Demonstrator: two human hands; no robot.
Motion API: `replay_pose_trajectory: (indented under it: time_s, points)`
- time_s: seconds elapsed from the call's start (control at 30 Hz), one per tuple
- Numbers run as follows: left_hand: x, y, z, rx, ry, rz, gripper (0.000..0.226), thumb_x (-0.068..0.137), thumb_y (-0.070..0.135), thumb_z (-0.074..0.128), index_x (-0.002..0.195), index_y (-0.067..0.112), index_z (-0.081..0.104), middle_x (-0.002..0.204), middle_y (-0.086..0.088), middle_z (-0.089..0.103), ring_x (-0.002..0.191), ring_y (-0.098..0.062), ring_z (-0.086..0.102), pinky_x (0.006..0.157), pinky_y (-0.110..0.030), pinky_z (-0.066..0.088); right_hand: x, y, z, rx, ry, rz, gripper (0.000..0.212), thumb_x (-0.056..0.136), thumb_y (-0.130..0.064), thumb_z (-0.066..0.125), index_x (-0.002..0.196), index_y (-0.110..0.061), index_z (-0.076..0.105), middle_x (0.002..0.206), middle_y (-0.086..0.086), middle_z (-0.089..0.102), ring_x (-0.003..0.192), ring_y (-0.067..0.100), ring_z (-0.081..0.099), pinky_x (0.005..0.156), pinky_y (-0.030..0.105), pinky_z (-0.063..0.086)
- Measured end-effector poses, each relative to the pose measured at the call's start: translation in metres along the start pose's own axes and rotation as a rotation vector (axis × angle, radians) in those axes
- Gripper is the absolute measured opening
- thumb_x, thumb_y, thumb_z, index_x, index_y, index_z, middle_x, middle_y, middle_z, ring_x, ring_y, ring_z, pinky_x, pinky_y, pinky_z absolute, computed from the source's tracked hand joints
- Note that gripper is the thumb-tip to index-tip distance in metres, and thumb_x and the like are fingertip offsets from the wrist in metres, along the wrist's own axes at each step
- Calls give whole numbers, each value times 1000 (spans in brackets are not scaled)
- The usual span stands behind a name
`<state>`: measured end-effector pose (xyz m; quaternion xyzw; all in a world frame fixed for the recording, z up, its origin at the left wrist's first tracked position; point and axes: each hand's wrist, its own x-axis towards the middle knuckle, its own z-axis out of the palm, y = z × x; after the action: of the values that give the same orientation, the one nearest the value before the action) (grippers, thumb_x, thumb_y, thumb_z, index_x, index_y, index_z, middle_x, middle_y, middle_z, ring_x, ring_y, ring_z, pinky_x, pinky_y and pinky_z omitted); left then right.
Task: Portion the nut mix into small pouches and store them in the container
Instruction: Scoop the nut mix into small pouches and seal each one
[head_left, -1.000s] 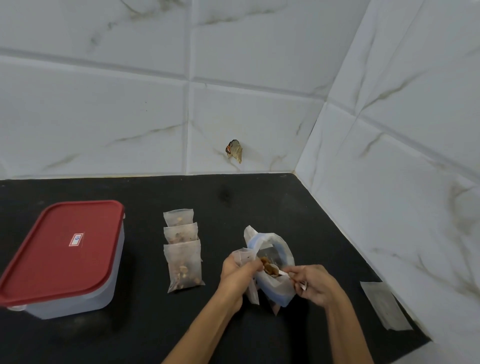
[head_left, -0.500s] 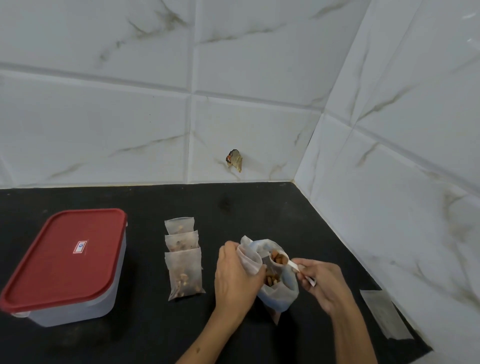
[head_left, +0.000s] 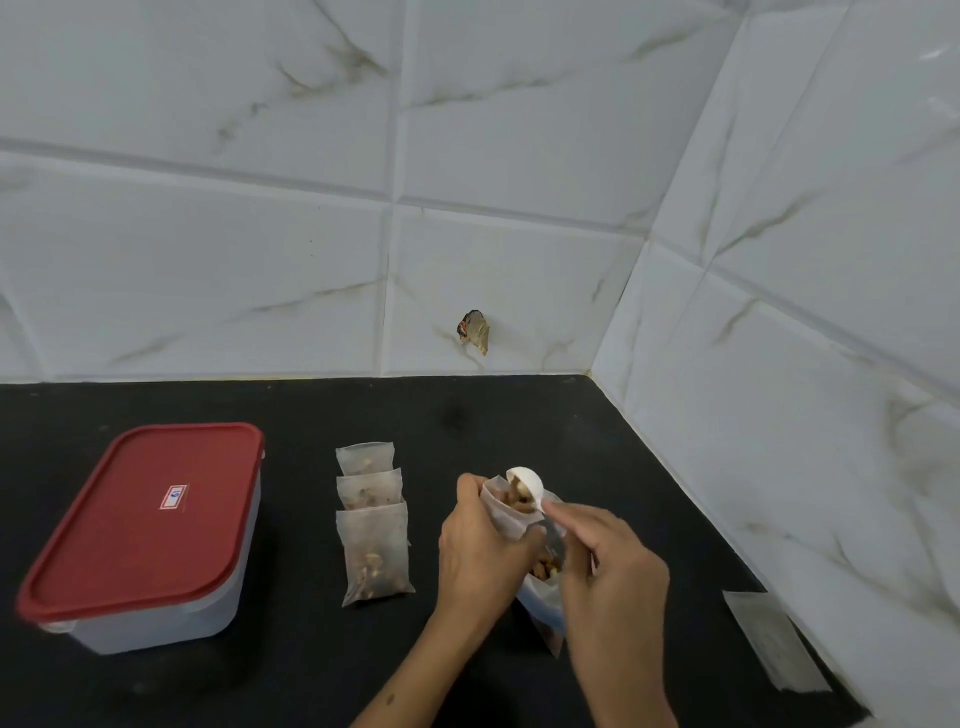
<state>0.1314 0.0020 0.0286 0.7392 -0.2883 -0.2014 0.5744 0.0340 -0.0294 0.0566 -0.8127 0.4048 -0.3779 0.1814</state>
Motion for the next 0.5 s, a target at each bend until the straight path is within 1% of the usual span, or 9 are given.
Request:
replay_pose_trajectory:
  time_s: [0.07,0.1,0.13,0.17,0.2,0.23,0.3,0.37,0.5]
  points:
    - [-1,1,-1,-8,-1,17,48,73,26,79,84,35,33,83,16,51,76,4,52,59,-11,42,1,1,5,-76,-68,-83,34,66,3,80,97,0,69,95,7,66,83,5,49,77,10,40]
    - [-1,2,-1,-8,1,23,48,74,26,78,82,35,32,83,16,49,75,5,51,57,-10,40,0,1,4,-119,-100,-115,30,74,-3,75,102,0,66,99,7,63,87,7,49,86,0,25]
    - [-2,2,-2,-11,2,28,48,74,27,78,82,34,32,82,16,49,75,4,51,57,-10,39,1,1,4,-122,-55,-172,22,81,-10,70,99,2,66,95,12,65,85,10,54,88,14,42]
    - [-2,2,-2,-17,6,35,47,74,27,78,82,34,32,83,16,50,75,4,52,56,-10,39,1,-1,2,-109,-12,-187,26,87,-20,62,90,4,69,86,15,68,77,14,60,60,26,56]
    - [-2,2,-2,-23,6,42,47,73,26,79,83,34,33,83,16,51,76,4,53,56,-9,40,-4,-2,3,-67,74,-177,41,90,-32,56,81,5,71,78,14,69,75,16,63,83,8,45]
    - [-2,3,-3,-33,6,50,47,73,26,79,83,34,33,84,15,51,76,3,54,56,-9,41,-4,0,3,-20,118,-220,45,88,-37,57,78,4,72,75,13,70,72,15,66,80,6,44]
    - [-3,3,-3,-46,1,67,47,72,24,79,84,33,34,83,15,52,76,3,54,57,-10,43,-6,3,5,-23,114,-244,23,67,-16,80,80,2,74,76,12,72,67,16,70,70,19,53]
    - [-3,2,-4,-54,-4,88,48,71,23,81,84,33,36,82,14,54,73,4,55,58,-10,46,-9,7,4,-78,51,-242,34,49,1,88,80,0,75,77,11,73,67,19,70,65,31,57]
    - [-4,-3,-6,-52,-11,126,46,67,19,80,85,29,39,81,7,57,69,0,57,60,-18,50,2,16,2,-78,-72,-310,35,49,5,88,81,-6,76,79,6,74,71,15,70,66,35,59]
